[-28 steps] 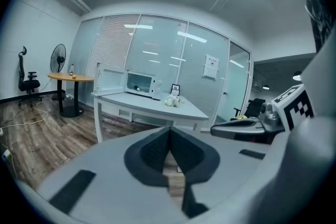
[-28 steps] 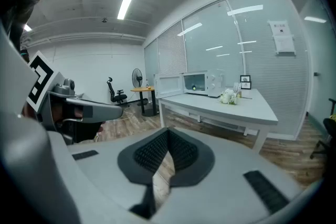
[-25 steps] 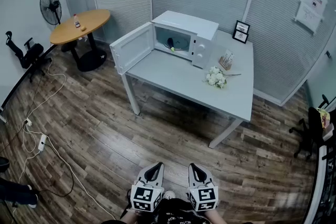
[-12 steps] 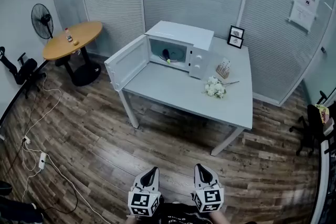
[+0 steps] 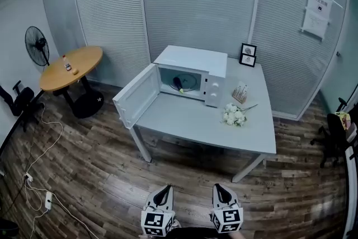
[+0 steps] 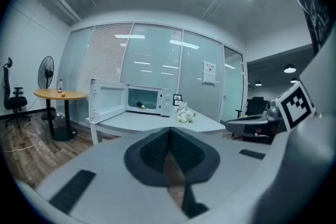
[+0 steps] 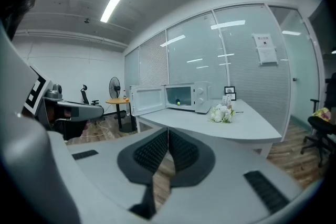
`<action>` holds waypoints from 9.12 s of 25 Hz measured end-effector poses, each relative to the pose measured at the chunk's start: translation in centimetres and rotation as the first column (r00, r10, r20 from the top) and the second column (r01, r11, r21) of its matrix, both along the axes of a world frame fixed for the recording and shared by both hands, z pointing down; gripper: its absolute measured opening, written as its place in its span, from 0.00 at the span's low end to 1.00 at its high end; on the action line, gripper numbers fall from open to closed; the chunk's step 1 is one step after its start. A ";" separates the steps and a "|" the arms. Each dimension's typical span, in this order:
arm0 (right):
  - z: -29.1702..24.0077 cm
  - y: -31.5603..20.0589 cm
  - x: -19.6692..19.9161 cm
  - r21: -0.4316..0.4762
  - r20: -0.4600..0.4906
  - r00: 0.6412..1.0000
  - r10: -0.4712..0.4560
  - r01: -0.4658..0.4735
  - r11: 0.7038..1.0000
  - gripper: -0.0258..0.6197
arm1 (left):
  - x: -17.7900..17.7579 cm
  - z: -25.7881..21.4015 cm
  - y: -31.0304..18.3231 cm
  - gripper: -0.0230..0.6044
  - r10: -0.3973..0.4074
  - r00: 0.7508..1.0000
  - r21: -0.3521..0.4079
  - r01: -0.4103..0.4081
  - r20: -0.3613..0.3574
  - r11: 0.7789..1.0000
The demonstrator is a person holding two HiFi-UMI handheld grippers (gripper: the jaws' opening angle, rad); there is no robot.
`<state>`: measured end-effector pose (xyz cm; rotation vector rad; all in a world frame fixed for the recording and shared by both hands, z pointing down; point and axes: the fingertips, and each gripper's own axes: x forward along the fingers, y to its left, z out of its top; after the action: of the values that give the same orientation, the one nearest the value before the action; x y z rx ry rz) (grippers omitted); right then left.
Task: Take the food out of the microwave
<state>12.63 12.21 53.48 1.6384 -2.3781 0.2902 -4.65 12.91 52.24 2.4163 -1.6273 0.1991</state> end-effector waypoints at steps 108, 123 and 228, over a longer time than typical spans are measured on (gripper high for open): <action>2.9 -52.7 -10.9 -0.104 0.039 0.999 0.006 -0.002 0.995 0.20 | -7.1 3.4 -51.3 0.05 0.169 0.986 -0.074 -0.168 0.005 0.983; 2.5 -60.0 -14.9 -0.104 -0.017 0.998 -0.067 0.065 0.992 0.31 | -8.3 4.6 -51.9 0.05 0.241 0.970 -0.107 -0.241 -0.010 0.965; 1.0 -50.7 -8.1 -0.149 -0.092 0.996 -0.021 0.007 0.989 0.29 | -2.5 4.2 -46.8 0.05 0.187 0.982 -0.106 -0.190 -0.030 0.976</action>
<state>4.51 -38.46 54.51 1.5335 -2.2407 0.3699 -7.18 -33.85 56.44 2.4787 -1.3409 0.2859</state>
